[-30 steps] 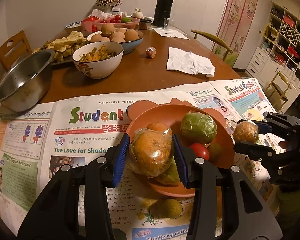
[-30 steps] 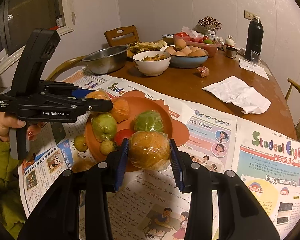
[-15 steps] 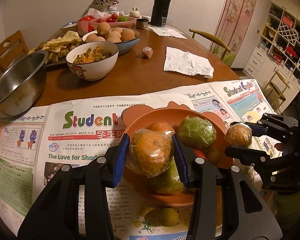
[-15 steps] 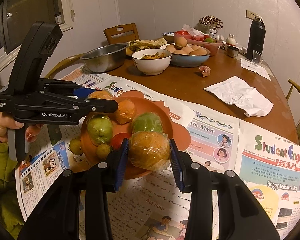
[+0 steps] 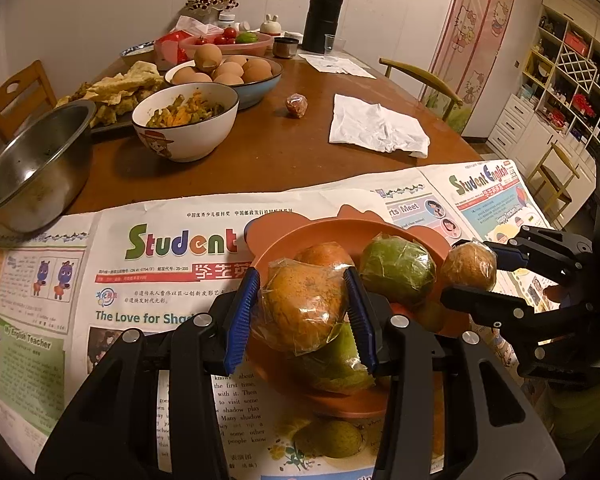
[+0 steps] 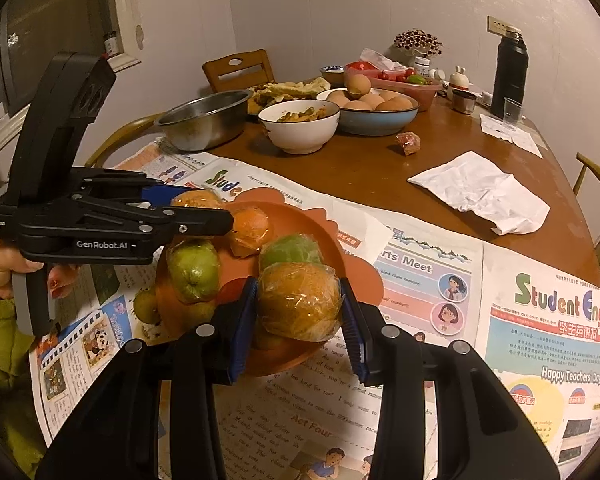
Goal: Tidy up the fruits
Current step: 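Lower and release the bagged orange with the right tool while the left tool releases its own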
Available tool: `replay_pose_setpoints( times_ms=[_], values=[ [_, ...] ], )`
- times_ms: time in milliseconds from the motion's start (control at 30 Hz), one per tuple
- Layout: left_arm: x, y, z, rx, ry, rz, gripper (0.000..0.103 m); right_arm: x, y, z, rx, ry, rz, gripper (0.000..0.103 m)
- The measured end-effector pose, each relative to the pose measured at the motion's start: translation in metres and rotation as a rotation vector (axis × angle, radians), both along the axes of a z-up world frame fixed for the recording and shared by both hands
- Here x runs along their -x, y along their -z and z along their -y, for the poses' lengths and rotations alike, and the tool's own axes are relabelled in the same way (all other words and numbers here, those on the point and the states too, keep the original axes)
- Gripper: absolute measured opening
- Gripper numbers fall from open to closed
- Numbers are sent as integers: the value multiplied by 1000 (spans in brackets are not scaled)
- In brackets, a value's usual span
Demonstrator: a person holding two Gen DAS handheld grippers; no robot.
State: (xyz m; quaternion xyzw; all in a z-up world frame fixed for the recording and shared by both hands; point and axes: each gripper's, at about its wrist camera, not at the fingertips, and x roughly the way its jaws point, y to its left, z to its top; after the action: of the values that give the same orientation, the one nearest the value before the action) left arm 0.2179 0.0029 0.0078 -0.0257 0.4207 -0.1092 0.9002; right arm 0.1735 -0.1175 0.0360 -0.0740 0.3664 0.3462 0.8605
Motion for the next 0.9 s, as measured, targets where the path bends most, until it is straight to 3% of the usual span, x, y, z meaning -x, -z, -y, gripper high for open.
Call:
replay_pose_setpoints(
  times_ms=[600, 900],
  values=[
    [1, 0, 0, 1, 0, 0, 35, 3, 6, -4, 11, -19, -13, 40],
    [1, 0, 0, 3, -1, 1, 35, 8, 2, -2, 0, -18, -10, 57]
  ],
)
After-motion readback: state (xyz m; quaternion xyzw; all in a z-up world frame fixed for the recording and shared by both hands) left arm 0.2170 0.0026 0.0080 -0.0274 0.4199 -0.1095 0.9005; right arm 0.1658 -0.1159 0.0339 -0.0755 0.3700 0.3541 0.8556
